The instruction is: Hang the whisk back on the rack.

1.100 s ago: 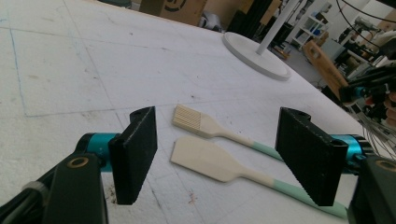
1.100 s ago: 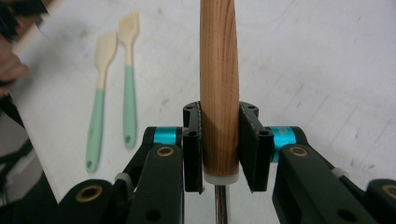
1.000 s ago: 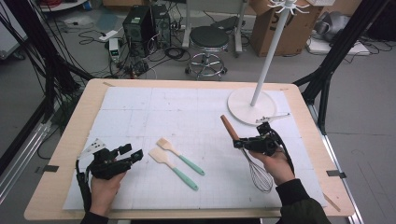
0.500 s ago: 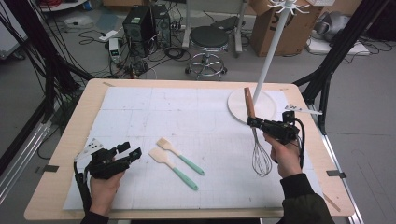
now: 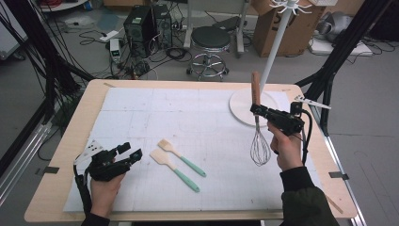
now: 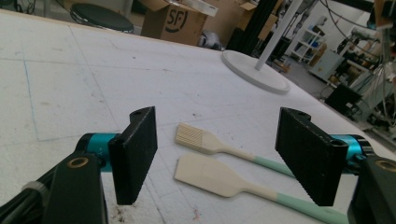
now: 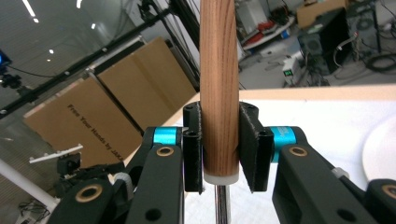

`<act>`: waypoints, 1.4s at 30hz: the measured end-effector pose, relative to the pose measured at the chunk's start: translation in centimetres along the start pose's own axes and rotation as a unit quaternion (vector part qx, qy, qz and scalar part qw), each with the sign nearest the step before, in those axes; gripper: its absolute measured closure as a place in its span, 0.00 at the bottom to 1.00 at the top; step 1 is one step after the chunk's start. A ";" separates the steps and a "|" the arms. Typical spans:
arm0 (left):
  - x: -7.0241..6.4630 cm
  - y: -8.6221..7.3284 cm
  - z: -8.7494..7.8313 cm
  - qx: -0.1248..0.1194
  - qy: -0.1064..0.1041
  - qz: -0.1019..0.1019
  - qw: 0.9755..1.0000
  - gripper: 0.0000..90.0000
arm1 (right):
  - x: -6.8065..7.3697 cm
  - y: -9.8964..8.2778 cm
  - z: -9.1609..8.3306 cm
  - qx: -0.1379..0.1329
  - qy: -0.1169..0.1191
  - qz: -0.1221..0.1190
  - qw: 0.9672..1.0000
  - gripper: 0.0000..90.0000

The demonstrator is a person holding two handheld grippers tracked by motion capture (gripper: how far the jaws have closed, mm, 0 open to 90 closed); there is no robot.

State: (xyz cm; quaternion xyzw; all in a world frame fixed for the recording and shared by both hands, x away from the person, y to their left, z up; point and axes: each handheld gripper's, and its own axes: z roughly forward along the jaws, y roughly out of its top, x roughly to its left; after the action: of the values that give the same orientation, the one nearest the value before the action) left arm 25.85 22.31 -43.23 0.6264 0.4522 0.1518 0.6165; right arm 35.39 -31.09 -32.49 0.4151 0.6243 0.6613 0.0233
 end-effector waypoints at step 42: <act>-0.8 -0.3 1.1 0.003 -0.022 0.060 0.998 0.32 | -0.2 8.5 0.6 -0.094 0.046 -0.011 0.994 0.82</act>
State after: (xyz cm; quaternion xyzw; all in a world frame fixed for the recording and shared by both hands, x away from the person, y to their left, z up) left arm 26.06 20.93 -43.44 0.6574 0.4003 0.1734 0.6144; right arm 40.00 -32.58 -25.42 0.3735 0.5644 0.7351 0.0410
